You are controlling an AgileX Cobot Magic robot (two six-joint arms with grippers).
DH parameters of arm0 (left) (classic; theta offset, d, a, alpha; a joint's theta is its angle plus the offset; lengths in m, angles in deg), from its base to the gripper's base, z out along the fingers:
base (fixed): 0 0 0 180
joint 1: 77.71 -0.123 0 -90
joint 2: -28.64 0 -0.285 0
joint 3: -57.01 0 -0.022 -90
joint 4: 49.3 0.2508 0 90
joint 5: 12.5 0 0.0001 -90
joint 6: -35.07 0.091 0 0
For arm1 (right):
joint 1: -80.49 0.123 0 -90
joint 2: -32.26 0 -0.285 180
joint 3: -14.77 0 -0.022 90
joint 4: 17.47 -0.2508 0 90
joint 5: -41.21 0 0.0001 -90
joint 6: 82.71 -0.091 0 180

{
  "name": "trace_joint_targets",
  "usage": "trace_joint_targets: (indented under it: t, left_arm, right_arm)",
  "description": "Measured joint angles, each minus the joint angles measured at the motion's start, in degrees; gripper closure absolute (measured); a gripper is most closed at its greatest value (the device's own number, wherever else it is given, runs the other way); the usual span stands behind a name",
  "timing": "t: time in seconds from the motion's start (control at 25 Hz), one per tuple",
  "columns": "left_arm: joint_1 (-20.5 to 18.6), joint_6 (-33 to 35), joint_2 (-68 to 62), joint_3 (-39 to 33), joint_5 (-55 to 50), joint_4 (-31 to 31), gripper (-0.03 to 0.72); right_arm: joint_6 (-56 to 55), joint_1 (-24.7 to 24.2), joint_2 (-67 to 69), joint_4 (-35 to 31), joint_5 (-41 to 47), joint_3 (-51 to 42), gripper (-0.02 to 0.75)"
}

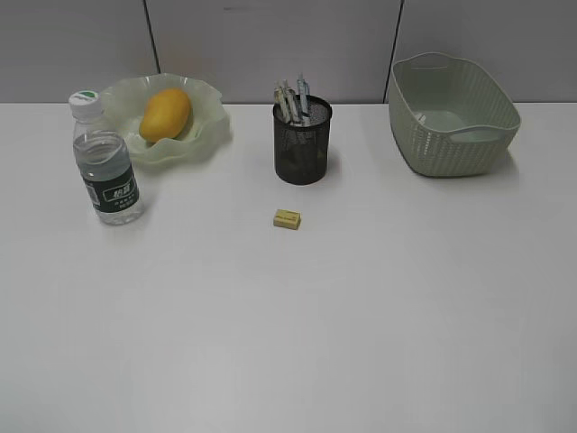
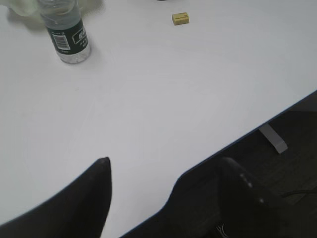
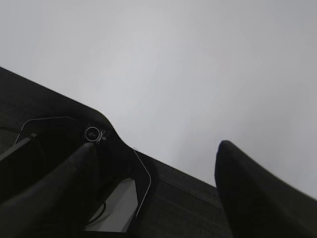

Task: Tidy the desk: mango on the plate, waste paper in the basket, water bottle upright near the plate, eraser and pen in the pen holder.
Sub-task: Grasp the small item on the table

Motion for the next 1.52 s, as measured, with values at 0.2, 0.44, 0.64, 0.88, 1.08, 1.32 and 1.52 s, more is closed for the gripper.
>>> trace_joint_targets:
  t: [0.2, 0.44, 0.64, 0.88, 1.08, 1.32, 1.52]
  left_arm:
    - [0.0, 0.0, 0.0, 0.0, 0.0, 0.1, 0.18]
    - [0.0, 0.0, 0.0, 0.0, 0.0, 0.0, 0.18]
    - [0.0, 0.0, -0.3, 0.1, 0.2, 0.0, 0.188]
    - [0.0, 0.0, -7.4, 1.9, 9.1, 0.1, 0.19]
    - [0.0, 0.0, -21.0, 4.3, 16.9, 0.0, 0.19]
    - [0.0, 0.0, -43.0, 14.0, 18.8, 0.0, 0.19]
    - [0.0, 0.0, -58.9, 25.6, 17.9, -0.1, 0.19]
  right_arm:
    - [0.0, 0.0, -11.2, 0.0, 0.0, -3.5, 0.159]
    - [-0.5, 0.0, -19.5, 0.0, -0.7, -4.4, 0.158]
    - [-1.1, 0.0, -20.2, 0.1, -1.1, -4.6, 0.158]
    - [-1.1, 0.0, -20.2, 0.1, -1.4, -4.7, 0.159]
    - [-1.2, 0.0, -20.2, 0.1, -1.5, -4.7, 0.159]
    - [-1.2, 0.0, -20.2, 0.1, -1.5, -4.7, 0.158]
    - [-1.2, 0.0, -20.2, 0.2, -1.5, -4.7, 0.158]
